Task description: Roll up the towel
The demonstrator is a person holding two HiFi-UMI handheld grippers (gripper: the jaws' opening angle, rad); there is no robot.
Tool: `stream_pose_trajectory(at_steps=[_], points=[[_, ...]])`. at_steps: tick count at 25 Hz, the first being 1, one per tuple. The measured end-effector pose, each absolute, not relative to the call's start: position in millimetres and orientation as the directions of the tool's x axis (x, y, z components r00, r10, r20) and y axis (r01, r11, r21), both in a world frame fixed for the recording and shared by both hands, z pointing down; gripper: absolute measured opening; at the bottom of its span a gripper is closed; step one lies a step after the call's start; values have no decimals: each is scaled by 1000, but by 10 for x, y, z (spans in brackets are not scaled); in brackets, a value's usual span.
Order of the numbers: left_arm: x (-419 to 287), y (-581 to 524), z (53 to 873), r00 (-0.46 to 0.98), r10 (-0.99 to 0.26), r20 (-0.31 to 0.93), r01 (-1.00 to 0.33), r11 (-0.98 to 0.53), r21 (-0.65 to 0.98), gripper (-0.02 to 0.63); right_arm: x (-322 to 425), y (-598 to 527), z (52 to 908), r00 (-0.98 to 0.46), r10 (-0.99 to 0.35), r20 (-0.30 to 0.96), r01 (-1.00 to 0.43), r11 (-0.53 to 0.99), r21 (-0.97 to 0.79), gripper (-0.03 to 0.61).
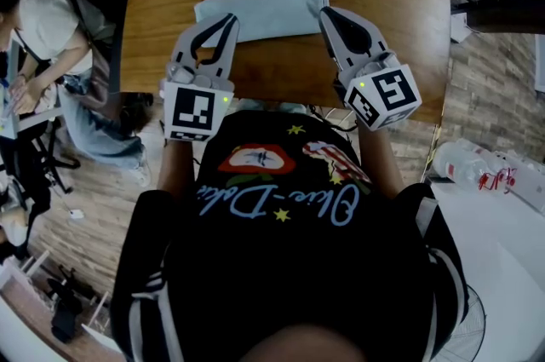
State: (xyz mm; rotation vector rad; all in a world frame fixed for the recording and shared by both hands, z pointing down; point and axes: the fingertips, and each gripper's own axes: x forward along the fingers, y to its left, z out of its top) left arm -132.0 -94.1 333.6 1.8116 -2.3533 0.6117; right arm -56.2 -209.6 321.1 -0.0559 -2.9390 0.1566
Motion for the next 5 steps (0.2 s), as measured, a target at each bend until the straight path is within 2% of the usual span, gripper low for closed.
stream_pose_trajectory(at_steps=[5], points=[[-1284, -939, 3285, -285, -905, 316, -946, 212, -247, 14, -531, -2085, 3162, -980, 55, 189, 35, 994, -107, 0]])
